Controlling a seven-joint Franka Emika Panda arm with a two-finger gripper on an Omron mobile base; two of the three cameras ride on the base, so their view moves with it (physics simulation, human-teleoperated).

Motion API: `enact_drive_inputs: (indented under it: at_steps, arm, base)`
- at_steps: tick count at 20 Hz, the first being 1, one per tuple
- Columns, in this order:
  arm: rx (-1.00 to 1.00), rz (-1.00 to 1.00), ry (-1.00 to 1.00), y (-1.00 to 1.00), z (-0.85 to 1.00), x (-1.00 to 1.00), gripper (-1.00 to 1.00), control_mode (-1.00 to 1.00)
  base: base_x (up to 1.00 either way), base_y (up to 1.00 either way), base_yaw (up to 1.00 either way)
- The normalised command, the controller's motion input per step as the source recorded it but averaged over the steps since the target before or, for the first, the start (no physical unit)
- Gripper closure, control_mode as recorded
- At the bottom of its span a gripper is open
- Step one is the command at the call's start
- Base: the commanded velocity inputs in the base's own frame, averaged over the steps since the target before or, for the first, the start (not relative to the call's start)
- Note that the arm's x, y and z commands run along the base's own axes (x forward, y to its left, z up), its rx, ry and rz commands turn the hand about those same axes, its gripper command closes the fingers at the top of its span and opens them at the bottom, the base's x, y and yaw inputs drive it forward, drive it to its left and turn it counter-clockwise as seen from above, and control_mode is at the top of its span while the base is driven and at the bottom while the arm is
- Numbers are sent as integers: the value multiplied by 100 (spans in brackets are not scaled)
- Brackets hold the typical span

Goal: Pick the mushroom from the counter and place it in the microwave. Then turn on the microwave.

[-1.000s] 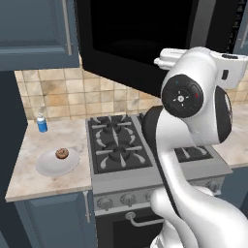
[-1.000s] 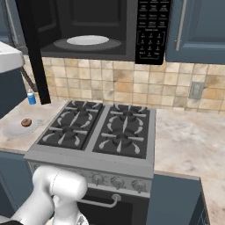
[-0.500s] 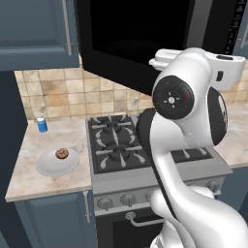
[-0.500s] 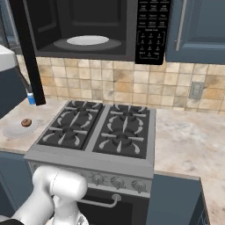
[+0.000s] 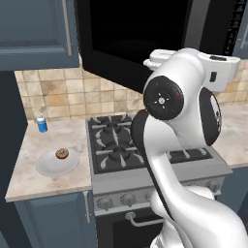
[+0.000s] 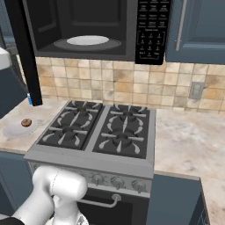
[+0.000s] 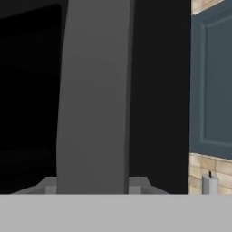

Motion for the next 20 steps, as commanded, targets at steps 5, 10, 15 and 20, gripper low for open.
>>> enact_drive_inputs:
  at_steps: [5, 10, 15, 20]
  arm:
    - [0, 0, 0, 10, -3, -9, -100, -100]
    - [0, 0, 0, 9, -2, -7, -100, -100]
    - [0, 0, 0, 9, -1, -8, -100, -100]
    - [0, 0, 0, 7, 0, -9, -100, -100]
  base:
    - [0, 0, 0]
    - [0, 0, 0]
    - [0, 0, 0]
    - [0, 0, 0]
